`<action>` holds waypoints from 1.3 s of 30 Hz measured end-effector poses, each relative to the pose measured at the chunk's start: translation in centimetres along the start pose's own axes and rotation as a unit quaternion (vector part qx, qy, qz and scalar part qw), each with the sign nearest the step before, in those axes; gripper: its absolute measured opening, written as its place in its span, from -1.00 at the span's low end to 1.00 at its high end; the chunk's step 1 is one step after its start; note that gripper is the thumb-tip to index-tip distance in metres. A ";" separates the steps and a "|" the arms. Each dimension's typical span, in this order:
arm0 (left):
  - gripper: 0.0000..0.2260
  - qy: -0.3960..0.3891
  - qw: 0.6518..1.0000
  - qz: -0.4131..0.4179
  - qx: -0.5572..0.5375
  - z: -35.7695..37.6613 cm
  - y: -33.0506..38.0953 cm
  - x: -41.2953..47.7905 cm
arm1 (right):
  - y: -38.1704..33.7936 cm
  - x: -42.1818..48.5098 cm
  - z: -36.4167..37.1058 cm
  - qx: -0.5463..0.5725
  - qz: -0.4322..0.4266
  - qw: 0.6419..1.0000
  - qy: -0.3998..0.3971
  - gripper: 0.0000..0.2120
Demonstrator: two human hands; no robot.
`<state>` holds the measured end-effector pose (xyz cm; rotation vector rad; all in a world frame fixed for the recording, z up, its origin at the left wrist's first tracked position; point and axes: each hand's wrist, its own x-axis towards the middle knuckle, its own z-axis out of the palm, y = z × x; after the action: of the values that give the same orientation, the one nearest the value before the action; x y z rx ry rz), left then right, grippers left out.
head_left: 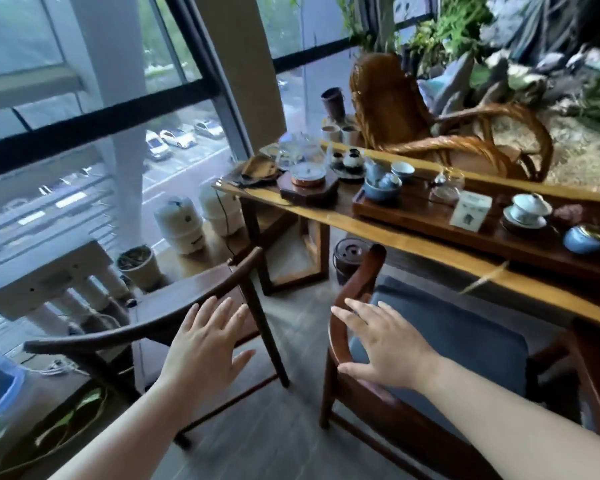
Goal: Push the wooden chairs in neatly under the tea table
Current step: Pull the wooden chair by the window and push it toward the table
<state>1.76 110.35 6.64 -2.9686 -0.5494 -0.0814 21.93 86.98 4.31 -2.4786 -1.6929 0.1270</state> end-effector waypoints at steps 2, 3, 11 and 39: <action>-0.34 0.003 1.000 -0.020 -0.002 -0.4 -2.8 0.2 | -1.2 2.9 -0.5 -0.003 -0.017 1.000 0.005 -0.15; -0.35 0.007 1.000 -0.024 0.002 -0.5 -3.8 0.4 | -1.7 4.0 -0.7 -0.004 -0.021 1.000 0.006 -0.16; -0.36 0.011 0.993 -0.120 0.000 -0.2 -12.8 -0.9 | -7.4 14.2 -1.2 -0.017 -0.082 0.996 0.010 -0.18; -0.15 -0.191 0.961 -0.196 -0.037 11.8 -27.5 4.0 | -12.0 39.4 10.6 -0.063 -0.217 0.942 -0.247 -0.23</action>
<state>-4.07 138.79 -1.75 -2.9072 -1.1994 0.4557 23.68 128.69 -3.88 -2.2002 -2.4751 0.6545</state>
